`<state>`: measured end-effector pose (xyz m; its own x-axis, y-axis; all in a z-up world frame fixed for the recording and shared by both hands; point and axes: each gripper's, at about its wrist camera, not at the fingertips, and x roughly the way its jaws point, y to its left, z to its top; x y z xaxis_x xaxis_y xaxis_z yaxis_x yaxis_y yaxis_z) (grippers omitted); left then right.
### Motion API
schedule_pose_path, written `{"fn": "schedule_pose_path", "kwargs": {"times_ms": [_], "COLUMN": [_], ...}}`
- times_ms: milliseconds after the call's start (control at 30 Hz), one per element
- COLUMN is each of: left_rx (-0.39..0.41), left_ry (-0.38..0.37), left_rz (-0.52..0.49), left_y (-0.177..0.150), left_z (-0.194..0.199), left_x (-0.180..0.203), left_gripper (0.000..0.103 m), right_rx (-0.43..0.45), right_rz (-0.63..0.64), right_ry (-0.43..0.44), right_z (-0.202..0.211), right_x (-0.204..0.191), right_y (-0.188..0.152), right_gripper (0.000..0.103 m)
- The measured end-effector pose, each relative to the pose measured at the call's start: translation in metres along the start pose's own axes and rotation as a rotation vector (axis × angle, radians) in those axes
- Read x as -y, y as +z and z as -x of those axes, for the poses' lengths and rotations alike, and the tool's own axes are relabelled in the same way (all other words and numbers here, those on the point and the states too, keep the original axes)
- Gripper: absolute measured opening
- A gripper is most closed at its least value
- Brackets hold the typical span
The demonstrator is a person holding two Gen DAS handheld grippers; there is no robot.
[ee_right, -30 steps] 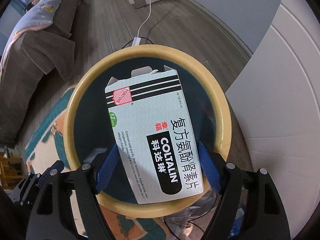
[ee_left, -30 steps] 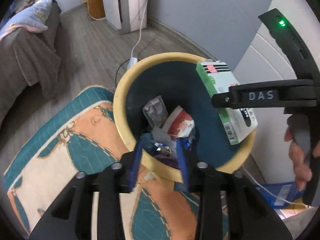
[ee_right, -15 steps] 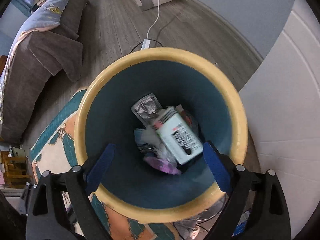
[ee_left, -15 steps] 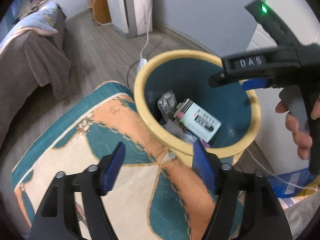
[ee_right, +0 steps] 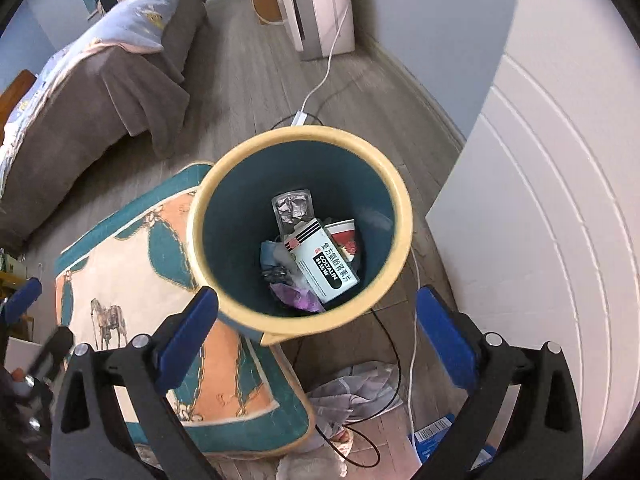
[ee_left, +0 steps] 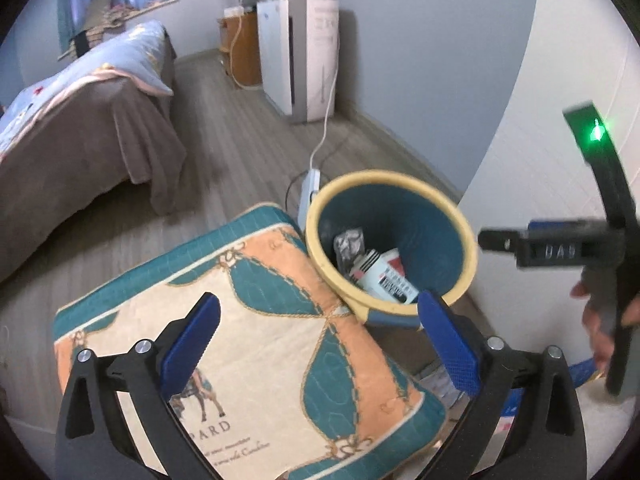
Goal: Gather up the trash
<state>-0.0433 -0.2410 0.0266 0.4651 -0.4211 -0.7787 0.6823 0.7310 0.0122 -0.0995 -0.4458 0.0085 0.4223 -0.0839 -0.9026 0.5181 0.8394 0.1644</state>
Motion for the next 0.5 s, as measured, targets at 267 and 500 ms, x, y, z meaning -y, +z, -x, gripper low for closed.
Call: {"fn": "schedule_pose_path", "kwargs": {"times_ms": [267, 500], "left_rx": [0.060, 0.019], "left_ry": [0.143, 0.070], "left_rz": [-0.085, -0.069], "left_y": [0.000, -0.003], "left_z": [0.008, -0.013], "left_x": [0.023, 0.014], "left_gripper": [0.098, 0.098], "right_rx": [0.041, 0.064], "right_rz": [0.018, -0.027], "right_ry": [-0.047, -0.057], "right_z": [0.016, 0.021], "right_x": [0.006, 0.018], "right_y": [-0.020, -0.023], "right_gripper": [0.097, 0.097]}}
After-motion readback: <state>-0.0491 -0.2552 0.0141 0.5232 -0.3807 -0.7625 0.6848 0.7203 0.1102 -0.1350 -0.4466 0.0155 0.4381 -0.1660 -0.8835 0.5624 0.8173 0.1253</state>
